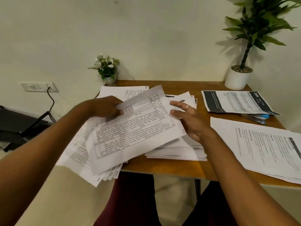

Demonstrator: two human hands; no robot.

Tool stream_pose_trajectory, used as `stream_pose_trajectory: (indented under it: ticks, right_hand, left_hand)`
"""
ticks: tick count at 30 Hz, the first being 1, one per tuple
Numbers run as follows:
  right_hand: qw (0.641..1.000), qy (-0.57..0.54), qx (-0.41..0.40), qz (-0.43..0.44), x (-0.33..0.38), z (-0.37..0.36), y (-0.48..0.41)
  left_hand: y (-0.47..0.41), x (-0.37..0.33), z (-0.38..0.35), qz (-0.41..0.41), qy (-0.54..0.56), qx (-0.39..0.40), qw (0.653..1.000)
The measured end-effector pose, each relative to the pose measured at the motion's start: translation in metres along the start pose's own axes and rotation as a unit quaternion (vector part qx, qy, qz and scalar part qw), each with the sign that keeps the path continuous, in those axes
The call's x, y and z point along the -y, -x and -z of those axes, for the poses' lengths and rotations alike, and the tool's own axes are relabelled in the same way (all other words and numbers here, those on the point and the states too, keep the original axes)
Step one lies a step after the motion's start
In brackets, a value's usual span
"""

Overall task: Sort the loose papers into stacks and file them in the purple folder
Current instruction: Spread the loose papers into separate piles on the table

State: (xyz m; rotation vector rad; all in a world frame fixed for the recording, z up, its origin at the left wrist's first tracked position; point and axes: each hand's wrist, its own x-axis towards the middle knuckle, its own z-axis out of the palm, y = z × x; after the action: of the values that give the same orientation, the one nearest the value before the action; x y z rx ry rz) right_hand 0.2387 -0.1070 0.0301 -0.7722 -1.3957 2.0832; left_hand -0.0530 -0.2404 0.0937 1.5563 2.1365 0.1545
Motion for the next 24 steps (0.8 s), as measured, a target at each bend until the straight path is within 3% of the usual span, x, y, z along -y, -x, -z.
stream_pose_trajectory:
  ticks: [9,15,19,24]
  right_hand:
    - [0.996,0.062,-0.038,-0.052,-0.040,-0.054,-0.020]
    - [0.980,0.172,0.056,-0.087,-0.065,-0.096,-0.006]
    - [0.957,0.232,0.139,-0.107,-0.085,-0.119,0.004]
    - [0.933,0.313,0.150,-0.100,-0.086,-0.118,0.009]
  left_hand:
    - [0.002,0.055,0.011,0.026,0.036,-0.114,0.993]
    - [-0.001,0.097,-0.009,0.034,-0.028,-0.178,0.983]
    - [-0.005,0.118,-0.030,0.041,-0.084,-0.180,0.979]
    - [-0.012,0.122,-0.056,0.014,-0.167,-0.197,0.966]
